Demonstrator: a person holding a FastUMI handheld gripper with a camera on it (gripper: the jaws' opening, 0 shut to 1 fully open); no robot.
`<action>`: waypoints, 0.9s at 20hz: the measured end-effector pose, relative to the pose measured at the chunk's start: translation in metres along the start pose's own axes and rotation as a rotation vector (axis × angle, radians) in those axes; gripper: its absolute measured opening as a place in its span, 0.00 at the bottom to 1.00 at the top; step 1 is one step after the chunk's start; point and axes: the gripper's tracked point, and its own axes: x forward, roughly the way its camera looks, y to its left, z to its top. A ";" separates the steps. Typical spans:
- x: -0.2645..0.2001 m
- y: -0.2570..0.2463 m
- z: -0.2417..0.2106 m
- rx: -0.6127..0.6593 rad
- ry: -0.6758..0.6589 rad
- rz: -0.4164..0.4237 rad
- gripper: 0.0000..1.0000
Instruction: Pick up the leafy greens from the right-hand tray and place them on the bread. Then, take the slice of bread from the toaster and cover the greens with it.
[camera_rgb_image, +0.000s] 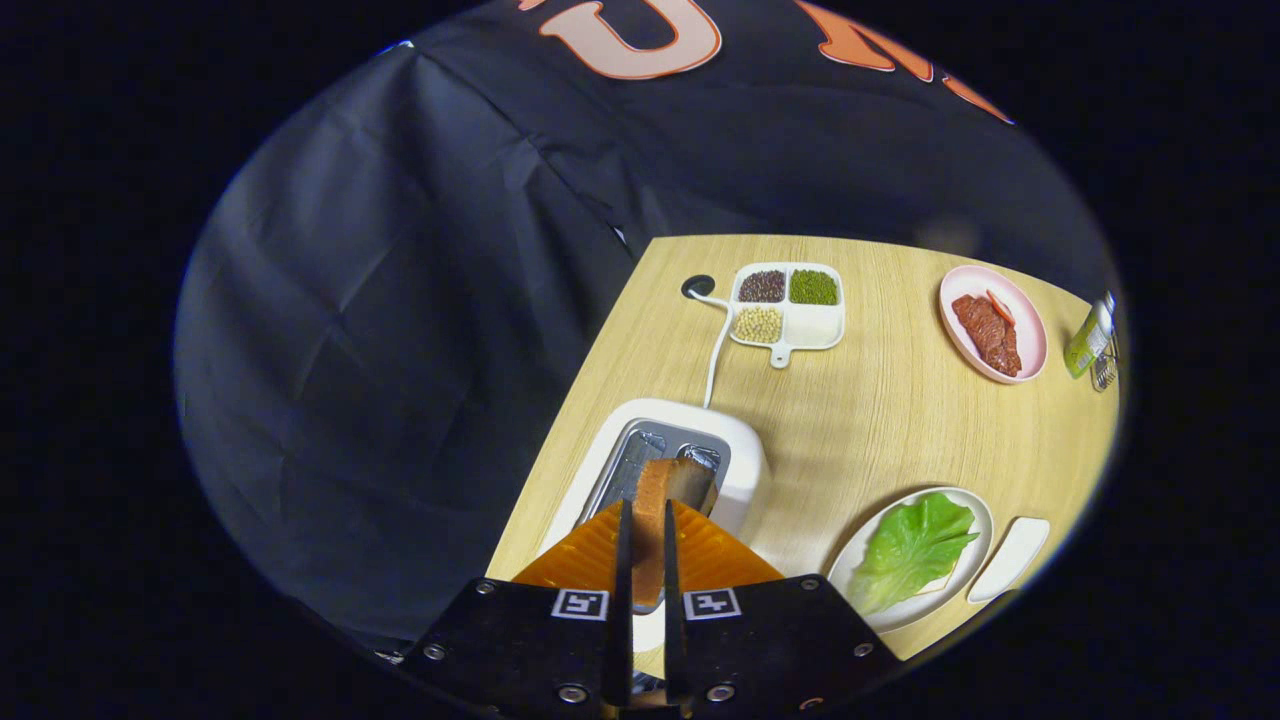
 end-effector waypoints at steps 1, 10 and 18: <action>-0.007 0.001 0.003 0.000 -0.023 0.009 0.13; -0.058 -0.002 0.014 0.004 -0.167 0.088 0.09; -0.099 -0.024 0.015 0.043 -0.262 0.121 0.09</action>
